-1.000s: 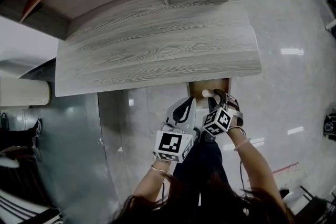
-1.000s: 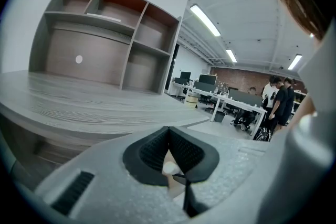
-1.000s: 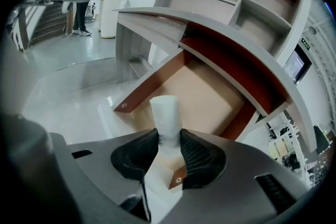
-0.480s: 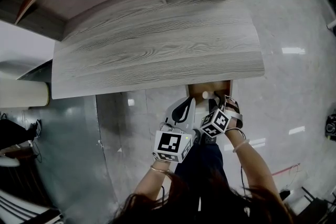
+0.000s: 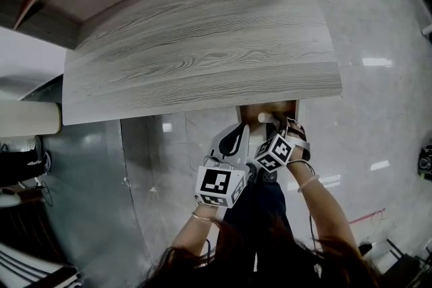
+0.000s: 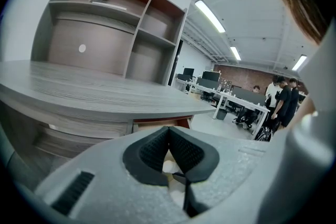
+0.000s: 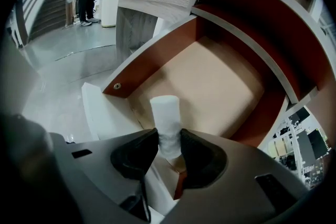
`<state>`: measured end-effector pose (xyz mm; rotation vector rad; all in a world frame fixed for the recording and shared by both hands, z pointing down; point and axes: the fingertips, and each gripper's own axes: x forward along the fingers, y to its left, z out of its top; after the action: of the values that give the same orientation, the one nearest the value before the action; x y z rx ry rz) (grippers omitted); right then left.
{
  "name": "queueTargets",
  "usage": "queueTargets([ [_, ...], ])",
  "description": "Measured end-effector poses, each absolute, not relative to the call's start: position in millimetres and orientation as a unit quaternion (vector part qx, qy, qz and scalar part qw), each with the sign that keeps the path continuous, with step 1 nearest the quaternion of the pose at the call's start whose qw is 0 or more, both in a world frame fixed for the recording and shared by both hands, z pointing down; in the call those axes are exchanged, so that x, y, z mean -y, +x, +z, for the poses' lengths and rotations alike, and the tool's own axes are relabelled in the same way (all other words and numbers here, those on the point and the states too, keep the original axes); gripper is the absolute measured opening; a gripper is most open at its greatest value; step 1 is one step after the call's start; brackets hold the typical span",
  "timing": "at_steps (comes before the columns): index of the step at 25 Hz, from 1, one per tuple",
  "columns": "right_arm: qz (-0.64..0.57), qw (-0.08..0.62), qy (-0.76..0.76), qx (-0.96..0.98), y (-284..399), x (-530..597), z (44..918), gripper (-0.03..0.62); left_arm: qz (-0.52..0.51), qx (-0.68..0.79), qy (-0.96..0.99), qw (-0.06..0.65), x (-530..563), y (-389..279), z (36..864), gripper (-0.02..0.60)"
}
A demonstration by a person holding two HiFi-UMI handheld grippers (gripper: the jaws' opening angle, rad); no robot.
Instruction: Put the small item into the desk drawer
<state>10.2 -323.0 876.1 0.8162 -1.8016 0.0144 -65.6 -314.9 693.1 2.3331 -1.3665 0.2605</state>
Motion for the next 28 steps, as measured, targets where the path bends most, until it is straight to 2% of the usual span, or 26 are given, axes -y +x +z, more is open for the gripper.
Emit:
queueTargets([
  [8,0.017,0.549,0.341,0.763,8.6,324.9,879.8,0.129,0.093,0.496,0.837,0.211,317.6,-66.1,691.9,0.015],
  [16,0.027,0.542,0.337,0.769,8.3,322.5,875.1,0.167,0.099,0.498,0.835,0.211,317.4,-65.2,688.5,0.015],
  [28,0.049,0.498,0.375,0.780,10.1,323.0,840.3,0.152,0.107,0.501,0.833,0.209,311.1,-64.2,675.3,0.015],
])
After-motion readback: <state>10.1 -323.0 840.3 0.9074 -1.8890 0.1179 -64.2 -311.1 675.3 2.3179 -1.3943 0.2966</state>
